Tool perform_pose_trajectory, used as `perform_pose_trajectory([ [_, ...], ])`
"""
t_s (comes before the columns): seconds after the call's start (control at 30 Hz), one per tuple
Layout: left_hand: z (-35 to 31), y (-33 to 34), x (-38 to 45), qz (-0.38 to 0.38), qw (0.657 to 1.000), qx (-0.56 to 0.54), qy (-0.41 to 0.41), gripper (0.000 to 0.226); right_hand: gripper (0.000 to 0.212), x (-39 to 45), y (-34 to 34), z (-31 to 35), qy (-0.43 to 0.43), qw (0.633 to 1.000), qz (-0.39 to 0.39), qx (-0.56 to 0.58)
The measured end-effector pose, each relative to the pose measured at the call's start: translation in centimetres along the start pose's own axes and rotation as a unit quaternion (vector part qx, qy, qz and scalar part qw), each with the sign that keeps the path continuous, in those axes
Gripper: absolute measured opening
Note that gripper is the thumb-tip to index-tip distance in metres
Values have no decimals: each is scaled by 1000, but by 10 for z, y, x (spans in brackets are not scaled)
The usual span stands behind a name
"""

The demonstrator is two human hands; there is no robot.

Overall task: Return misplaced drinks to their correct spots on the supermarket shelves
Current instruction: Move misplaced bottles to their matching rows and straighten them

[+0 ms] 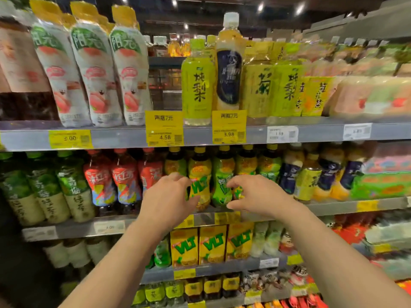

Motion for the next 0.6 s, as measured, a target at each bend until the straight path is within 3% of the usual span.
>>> perform_pose_trajectory([
  [0.23,-17,0,18,-21,999,-19,-42,56,54,2,-5,-32,24,998,-42,26],
  [0.4,-20,-1,34,-24,999,-16,-19,60,49,6,-12,-45,54,994,-80,53],
  [0.6,-21,4,56,4,999,-12,-33,69,63,15,-32,-61,88,988,-117,53],
])
Point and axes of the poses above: each hand's wrist, its own x-axis towards the middle knuckle, its own y-axis out of the palm, z = x × y, the point moved 1 cm from there along x, towards the middle knuckle, and after that the axes turned 4 degrees about -y, right-handed, at the moved point
